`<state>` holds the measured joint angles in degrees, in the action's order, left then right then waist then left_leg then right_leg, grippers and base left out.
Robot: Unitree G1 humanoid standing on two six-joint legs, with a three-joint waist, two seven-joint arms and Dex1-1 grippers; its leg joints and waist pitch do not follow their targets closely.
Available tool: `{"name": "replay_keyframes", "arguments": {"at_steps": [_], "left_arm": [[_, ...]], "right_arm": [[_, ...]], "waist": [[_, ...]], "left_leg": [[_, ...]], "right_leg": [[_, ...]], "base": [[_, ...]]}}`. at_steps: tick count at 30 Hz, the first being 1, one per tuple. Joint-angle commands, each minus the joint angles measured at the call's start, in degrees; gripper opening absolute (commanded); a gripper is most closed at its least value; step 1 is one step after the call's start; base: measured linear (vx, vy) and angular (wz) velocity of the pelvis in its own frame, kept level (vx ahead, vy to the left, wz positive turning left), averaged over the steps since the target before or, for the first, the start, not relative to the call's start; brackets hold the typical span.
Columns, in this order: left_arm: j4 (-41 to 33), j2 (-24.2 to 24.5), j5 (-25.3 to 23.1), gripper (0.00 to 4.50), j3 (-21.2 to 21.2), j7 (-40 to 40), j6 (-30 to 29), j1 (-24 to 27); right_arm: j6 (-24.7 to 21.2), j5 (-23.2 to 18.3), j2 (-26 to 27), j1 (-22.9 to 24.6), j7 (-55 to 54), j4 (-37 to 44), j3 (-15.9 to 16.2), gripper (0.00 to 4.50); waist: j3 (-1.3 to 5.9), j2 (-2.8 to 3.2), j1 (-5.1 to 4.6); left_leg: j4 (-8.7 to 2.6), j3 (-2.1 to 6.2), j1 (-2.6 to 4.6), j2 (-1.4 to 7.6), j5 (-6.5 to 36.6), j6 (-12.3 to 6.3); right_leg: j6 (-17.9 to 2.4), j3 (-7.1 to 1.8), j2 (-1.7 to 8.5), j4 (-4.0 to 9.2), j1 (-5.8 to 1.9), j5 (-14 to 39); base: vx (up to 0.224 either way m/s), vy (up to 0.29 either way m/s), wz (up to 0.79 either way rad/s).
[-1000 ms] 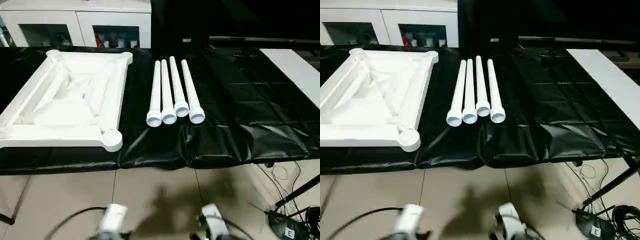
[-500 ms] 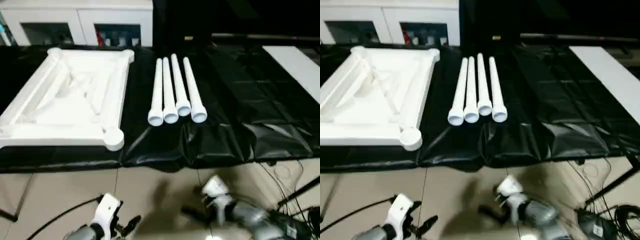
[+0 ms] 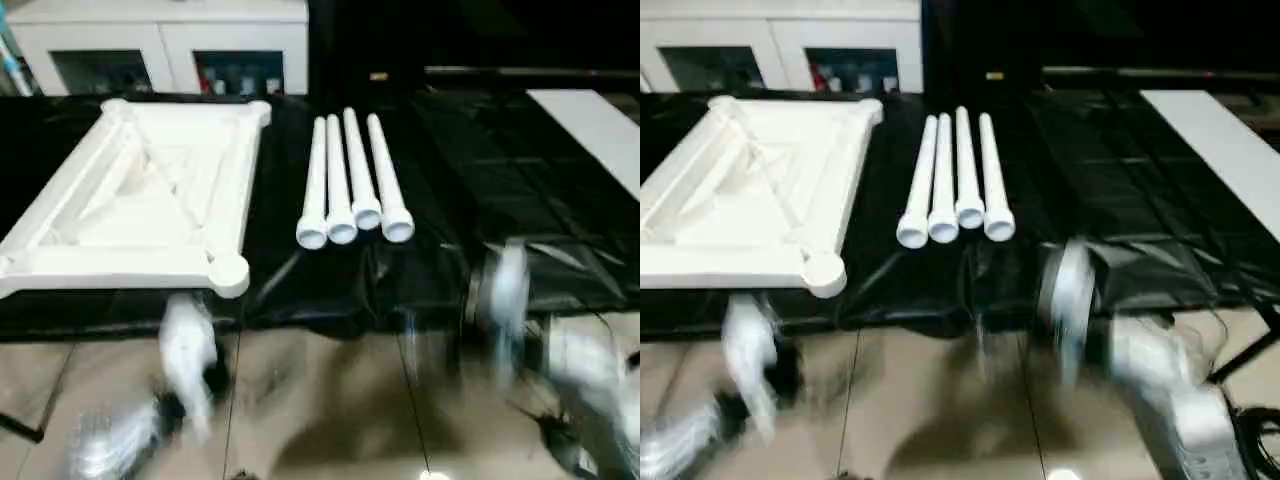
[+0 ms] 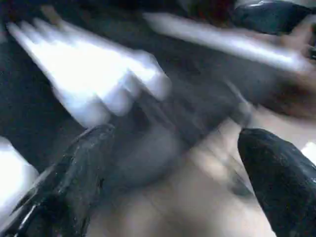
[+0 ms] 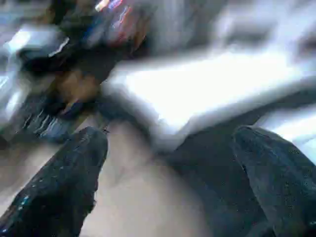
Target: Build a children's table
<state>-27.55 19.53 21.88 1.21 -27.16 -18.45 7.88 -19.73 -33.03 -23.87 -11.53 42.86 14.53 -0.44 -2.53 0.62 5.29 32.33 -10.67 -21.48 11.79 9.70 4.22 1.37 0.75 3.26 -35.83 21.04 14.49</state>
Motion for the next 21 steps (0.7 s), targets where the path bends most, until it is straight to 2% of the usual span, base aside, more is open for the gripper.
{"name": "replay_keyframes", "arguments": {"at_steps": [1,2,3,4,5,6,7,8,10,11,12,13,14,15,16,17,18,19,20,21], "left_arm": [[1.1,-1.6,-2.3,4.5,-3.2,6.4,0.9,-3.9],[2.4,-3.2,-3.6,4.5,-4.0,9.3,2.6,-6.7],[3.8,-4.7,-6.2,4.5,-4.5,12.5,4.9,-9.1],[6.5,-6.3,-7.6,4.5,-5.5,17.0,4.7,-12.6],[8.9,-7.4,-8.4,4.5,-6.4,21.0,3.6,-15.5],[11.3,-7.3,-8.6,4.5,-6.3,21.2,4.6,-16.9],[12.3,-7.1,-8.8,4.5,-6.1,21.1,5.0,-17.6],[13.9,-7.6,-8.5,4.5,-6.1,21.2,5.8,-18.0],[15.4,-9.6,-8.9,4.5,-6.1,21.6,5.5,-18.1],[15.7,-10.2,-9.7,4.5,-5.7,21.4,6.6,-17.8],[15.7,-10.2,-9.7,4.5,-5.7,21.4,6.6,-17.8],[15.8,-10.5,-10.3,4.5,-5.4,21.2,7.4,-17.6],[17.0,-10.2,-13.0,4.5,-4.3,22.3,7.8,-17.0],[18.2,-9.8,-15.0,4.5,-3.4,23.3,8.1,-16.4],[19.2,-9.8,-16.2,4.5,-3.0,24.4,8.3,-15.7],[19.9,-9.8,-16.9,4.5,-2.7,25.2,8.7,-15.2],[20.5,-10.2,-17.4,4.5,-2.7,25.6,9.2,-14.5],[20.7,-10.3,-17.7,4.5,-2.6,25.6,9.3,-14.1],[20.7,-10.4,-17.8,4.5,-2.6,25.6,9.4,-14.1],[20.7,-10.4,-17.9,4.5,-2.6,25.5,9.6,-13.9]], "right_arm": [[-0.7,2.7,2.1,-3.4,-10.0,-2.0,-3.3,4.43],[-0.2,5.2,3.2,-5.0,-13.7,-2.9,-3.7,4.43],[1.1,7.8,4.3,-6.0,-16.9,-3.9,-4.1,4.43],[4.2,15.0,5.5,-6.9,-23.1,-5.9,-3.7,4.43],[6.8,21.5,6.4,-7.6,-28.8,-7.6,-3.3,4.43],[8.3,23.4,7.9,-7.9,-32.9,-10.0,-3.7,4.43],[8.6,23.7,8.9,-8.1,-35.6,-11.2,-4.1,4.43],[6.8,23.4,9.2,-8.2,-37.3,-13.4,-4.1,4.43],[3.0,19.2,10.6,-7.7,-35.7,-15.1,-4.2,4.43],[3.0,17.8,11.9,-7.2,-35.4,-15.0,-4.5,4.43],[3.0,17.8,11.9,-7.2,-35.4,-15.0,-4.5,4.43],[3.5,17.1,12.8,-6.9,-35.3,-14.7,-4.7,4.43],[4.3,18.2,13.7,-6.0,-35.0,-14.4,-3.6,4.43],[5.3,20.1,14.5,-5.1,-35.0,-14.1,-2.3,4.43],[5.8,21.3,15.0,-4.2,-34.6,-14.1,-1.2,4.43],[7.1,22.9,15.1,-3.6,-35.0,-14.4,0.0,4.43],[9.1,25.3,14.6,-3.2,-36.7,-15.3,1.2,4.43],[9.8,25.6,14.4,-3.2,-36.8,-15.7,1.5,4.43],[9.9,25.6,14.3,-3.3,-36.7,-15.7,1.6,4.43],[9.9,25.1,14.4,-3.3,-36.1,-15.8,1.6,4.43]], "waist": [[1.87,-0.73,-0.14],[2.25,-0.56,0.18],[2.09,-0.89,-0.07],[2.52,-1.06,-0.03],[2.74,-1.08,0.01],[3.59,-1.06,0.09],[3.84,-0.99,0.08],[4.14,-1.14,-0.13],[4.46,-0.75,-0.27],[4.54,-0.85,-0.33],[4.84,-0.97,-0.02],[4.82,-1.03,0.08],[4.47,-0.76,0.1],[4.31,-0.81,0.12],[4.14,-0.6,0.14],[3.96,-0.89,0.23],[3.87,-0.88,0.33],[3.83,-1.3,0.41],[3.77,-1.28,0.81],[3.73,-1.27,0.99]], "left_leg": [[-3.7,0.81,1.05,1.25,15.0,2.61],[-3.38,0.68,1.49,1.22,14.0,3.1],[-3.45,0.64,1.08,1.2,13.3,3.12],[-3.3,0.67,0.93,1.16,11.6,3.85],[-3.16,0.73,0.98,1.1,10.1,4.49],[-2.68,0.93,0.87,0.48,6.2,5.61],[-2.49,0.99,0.76,0.39,4.0,5.45],[-2.0,1.13,0.48,0.22,0.7,4.8],[-1.33,1.01,0.61,0.03,-2.7,3.97],[-1.15,0.91,0.52,-0.07,-3.0,3.36],[-0.74,0.88,0.1,-0.01,-4.2,1.96],[-0.73,0.84,0.06,-0.01,-4.4,1.59],[-0.93,0.8,0.1,0.16,-2.3,1.22],[-1.11,0.84,0.15,0.23,-0.6,1.36],[-1.33,0.87,0.19,0.41,2.6,1.43],[-1.31,0.6,-0.18,0.33,5.3,-0.04],[-1.3,0.51,-0.39,0.3,6.5,-1.06],[-1.06,0.39,-1.01,0.12,7.7,-3.64],[-0.47,0.48,-1.12,0.35,8.8,-6.48],[-0.17,0.63,-1.38,0.37,9.0,-7.72]], "right_leg": [[-5.8,-1.88,3.04,5.83,0.07,17.6],[-5.0,-1.9,3.08,5.86,0.04,15.8],[-4.7,-1.91,2.92,5.73,-0.19,14.0],[-4.0,-1.77,2.76,5.34,-0.49,9.5],[-3.8,-1.69,2.62,5.0,-0.42,6.7],[-3.9,-1.46,2.4,3.9,-1.16,-1.9],[-3.8,-1.38,2.22,3.55,-1.24,-5.8],[-3.7,-1.25,1.8,2.66,-1.67,-14.2],[-4.3,-1.11,1.35,2.01,-1.65,-22.7],[-4.4,-1.16,1.31,1.83,-1.87,-25.0],[-4.3,-1.16,1.57,1.4,-2.15,-30.2],[-4.1,-1.12,1.58,1.39,-2.08,-31.2],[-3.7,-0.99,1.73,1.79,-1.71,-29.6],[-3.5,-1.0,1.91,1.94,-1.71,-27.5],[-3.3,-1.07,2.33,2.44,-1.63,-22.8],[-3.0,-1.66,3.34,2.94,-1.88,-18.1],[-3.2,-1.96,3.94,3.32,-1.86,-15.6],[-4.0,-2.6,5.09,3.89,-2.32,-11.2],[-4.8,-3.45,6.58,4.82,-2.08,-6.5],[-5.2,-3.85,7.26,5.25,-2.25,-4.3]], "base": [[-0.062,-0.018,-0.01],[0.0,0.0,0.0],[0.0,0.0,0.0],[0.0,0.0,0.0],[0.0,0.0,0.0],[0.0,0.0,0.0],[0.0,0.0,0.0],[0.0,0.0,0.0],[0.0,0.0,0.0],[0.0,0.0,0.0],[0.0,0.0,0.0],[0.0,0.0,0.0],[0.0,0.0,0.0],[0.0,0.0,0.0],[0.0,0.0,0.0],[0.0,0.0,0.0],[0.0,0.0,0.0],[0.0,0.0,0.0],[0.0,0.0,0.0],[-0.057,0.063,0.01]]}}
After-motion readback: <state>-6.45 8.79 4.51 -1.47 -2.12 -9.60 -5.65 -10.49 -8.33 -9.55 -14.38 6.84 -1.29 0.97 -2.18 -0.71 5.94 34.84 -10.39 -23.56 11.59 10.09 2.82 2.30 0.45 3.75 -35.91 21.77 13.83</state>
